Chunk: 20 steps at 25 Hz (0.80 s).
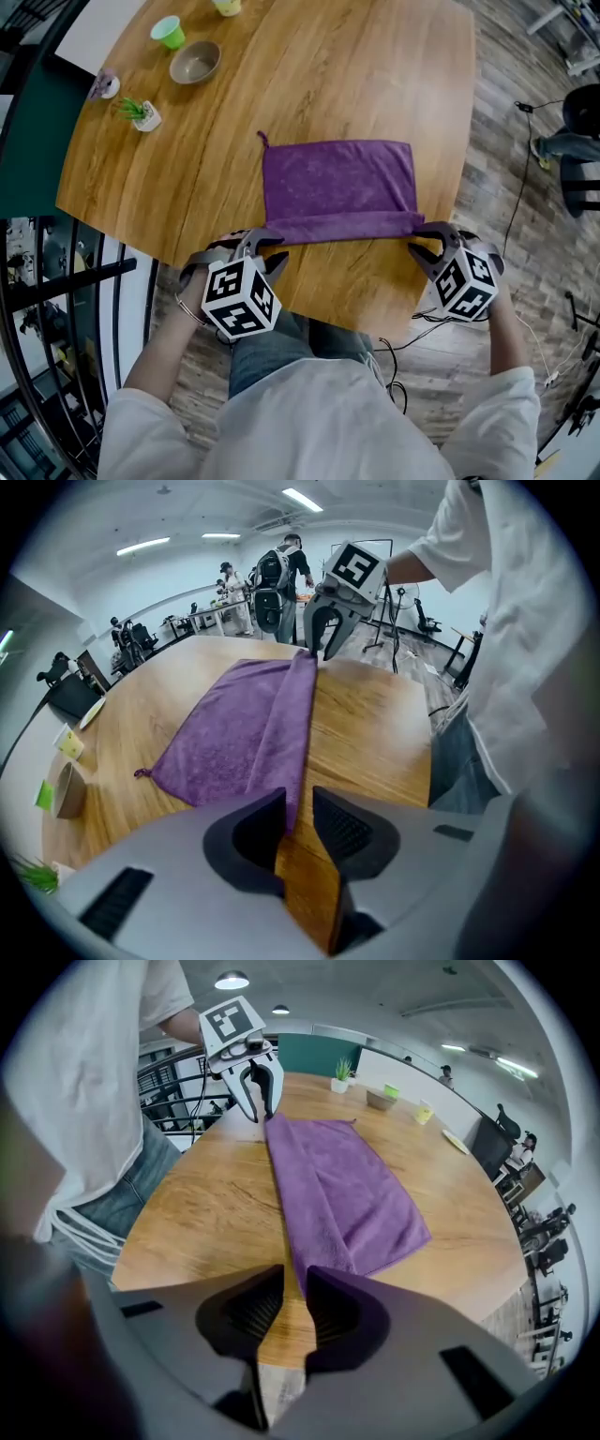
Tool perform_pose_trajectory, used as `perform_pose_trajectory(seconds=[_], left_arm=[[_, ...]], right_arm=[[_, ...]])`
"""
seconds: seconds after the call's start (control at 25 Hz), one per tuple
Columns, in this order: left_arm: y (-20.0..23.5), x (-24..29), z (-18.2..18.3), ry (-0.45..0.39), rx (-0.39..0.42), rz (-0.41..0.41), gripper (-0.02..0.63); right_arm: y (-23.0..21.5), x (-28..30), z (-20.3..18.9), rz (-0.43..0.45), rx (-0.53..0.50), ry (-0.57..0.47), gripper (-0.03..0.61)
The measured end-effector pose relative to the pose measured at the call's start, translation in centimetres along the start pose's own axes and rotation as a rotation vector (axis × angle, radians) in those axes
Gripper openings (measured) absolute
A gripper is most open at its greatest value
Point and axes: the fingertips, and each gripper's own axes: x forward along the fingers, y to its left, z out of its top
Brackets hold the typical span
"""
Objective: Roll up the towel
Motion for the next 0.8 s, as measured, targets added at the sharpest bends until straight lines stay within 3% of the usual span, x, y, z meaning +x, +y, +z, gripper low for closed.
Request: perform_pose_trajectory(seconds=[0.24,0.48,0.8], left_arm=[[0.3,1.0,-0.7,0.025,0.02,-0.019,0.09],[1.1,1.4,-0.7,0.027,0.04,0.013,0.049],[-0.1,0.9,-0.8,0.02,0.007,-0.003,0.018]], right_arm=[[-0.5,1.2,-0.4,-0.004,-0.016,0.017,0.066],[-0.8,1.7,-0.5,-0.007,-0.012,0.022,0.021],[0.3,1.2,-0.7,0.013,0.007,0.01,0.011]])
